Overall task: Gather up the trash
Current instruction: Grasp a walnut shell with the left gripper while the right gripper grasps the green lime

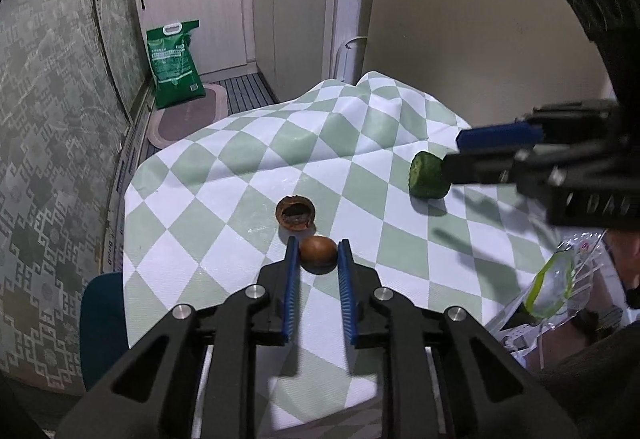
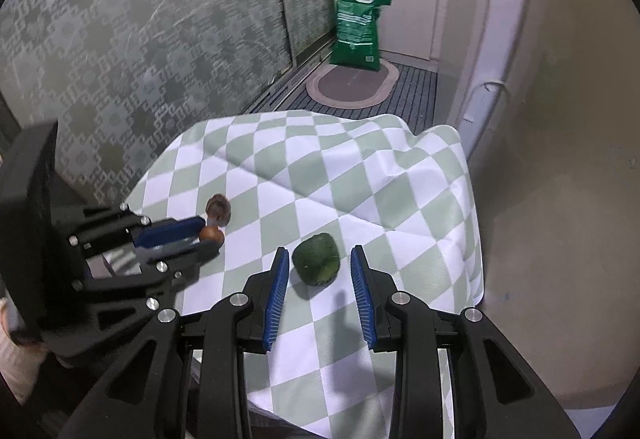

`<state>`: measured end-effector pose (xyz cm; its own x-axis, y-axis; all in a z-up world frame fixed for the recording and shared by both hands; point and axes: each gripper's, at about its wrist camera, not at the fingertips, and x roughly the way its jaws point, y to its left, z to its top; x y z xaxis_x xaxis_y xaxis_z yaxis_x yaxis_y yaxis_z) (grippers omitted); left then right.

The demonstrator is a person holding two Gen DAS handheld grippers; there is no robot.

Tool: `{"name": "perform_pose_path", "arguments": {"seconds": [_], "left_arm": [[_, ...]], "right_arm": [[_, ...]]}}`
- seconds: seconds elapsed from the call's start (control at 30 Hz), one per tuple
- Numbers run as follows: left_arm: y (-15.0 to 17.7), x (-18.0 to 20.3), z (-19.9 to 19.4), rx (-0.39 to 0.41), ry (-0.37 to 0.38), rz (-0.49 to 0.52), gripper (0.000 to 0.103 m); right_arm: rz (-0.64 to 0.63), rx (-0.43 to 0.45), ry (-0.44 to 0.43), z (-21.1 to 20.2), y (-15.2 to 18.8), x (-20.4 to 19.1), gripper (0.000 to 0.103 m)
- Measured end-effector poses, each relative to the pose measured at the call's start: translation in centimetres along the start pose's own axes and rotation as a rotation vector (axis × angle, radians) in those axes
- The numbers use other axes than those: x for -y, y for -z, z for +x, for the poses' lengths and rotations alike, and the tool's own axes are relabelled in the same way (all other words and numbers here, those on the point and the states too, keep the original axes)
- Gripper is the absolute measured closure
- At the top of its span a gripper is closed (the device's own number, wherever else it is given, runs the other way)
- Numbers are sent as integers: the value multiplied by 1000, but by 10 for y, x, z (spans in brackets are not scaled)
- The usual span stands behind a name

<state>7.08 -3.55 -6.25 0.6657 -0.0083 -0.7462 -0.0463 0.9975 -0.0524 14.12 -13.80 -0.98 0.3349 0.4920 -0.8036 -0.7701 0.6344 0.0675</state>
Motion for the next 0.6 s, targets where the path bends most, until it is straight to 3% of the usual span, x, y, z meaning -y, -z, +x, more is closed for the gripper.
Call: {"name": "perform_pose_path", "arguments": {"seconds": [0.13,0.43,0.53,0.6], "left_arm": [[-2,-6,-5,8,7,-20,83],[-8,-22,-28,53,61,-74,84],[-11,-28,-41,79,67,-97,97],[-12,-33,-48,95,66,-109,97]], "right_arm": [[-41,-20,27,9,0,-8,64],[-98,-45,89,24,-4,-20,64],[-103,-54,102,27,-6,-21,64],[-103,-66,114,31,-7,-21,64]]}}
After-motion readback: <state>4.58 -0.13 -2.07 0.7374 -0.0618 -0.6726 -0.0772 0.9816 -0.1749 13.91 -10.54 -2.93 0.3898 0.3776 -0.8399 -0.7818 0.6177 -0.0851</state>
